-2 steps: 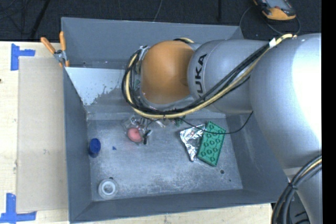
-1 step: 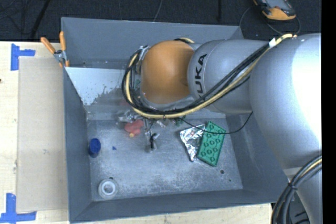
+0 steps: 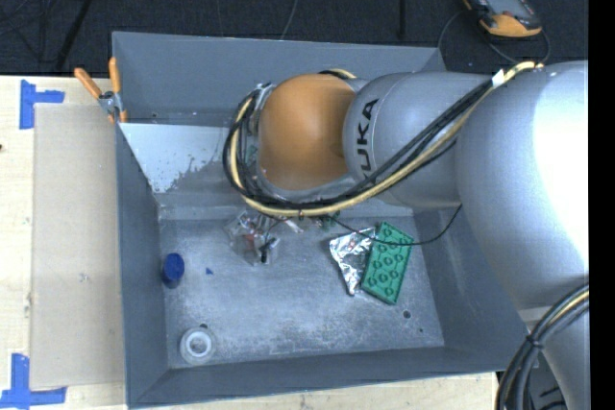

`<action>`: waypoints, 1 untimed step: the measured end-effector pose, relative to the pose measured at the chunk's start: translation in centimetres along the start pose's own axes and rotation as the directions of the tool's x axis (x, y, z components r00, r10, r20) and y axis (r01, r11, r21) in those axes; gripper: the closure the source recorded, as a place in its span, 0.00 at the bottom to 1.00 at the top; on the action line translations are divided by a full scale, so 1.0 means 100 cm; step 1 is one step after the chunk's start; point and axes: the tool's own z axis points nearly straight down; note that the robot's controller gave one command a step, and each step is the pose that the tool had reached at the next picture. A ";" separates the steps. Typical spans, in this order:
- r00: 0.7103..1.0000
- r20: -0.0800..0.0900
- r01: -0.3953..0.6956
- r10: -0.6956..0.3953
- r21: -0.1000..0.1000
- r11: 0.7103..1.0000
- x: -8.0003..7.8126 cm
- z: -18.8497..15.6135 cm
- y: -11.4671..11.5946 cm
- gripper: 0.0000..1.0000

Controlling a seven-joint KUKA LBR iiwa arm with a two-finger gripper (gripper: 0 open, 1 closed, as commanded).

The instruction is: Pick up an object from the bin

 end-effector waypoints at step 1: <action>1.000 0.000 0.000 0.000 0.000 1.000 0.000 0.000 0.000 0.00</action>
Offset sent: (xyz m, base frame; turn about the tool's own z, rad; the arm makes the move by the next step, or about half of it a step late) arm 0.0000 0.0000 0.0000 0.0000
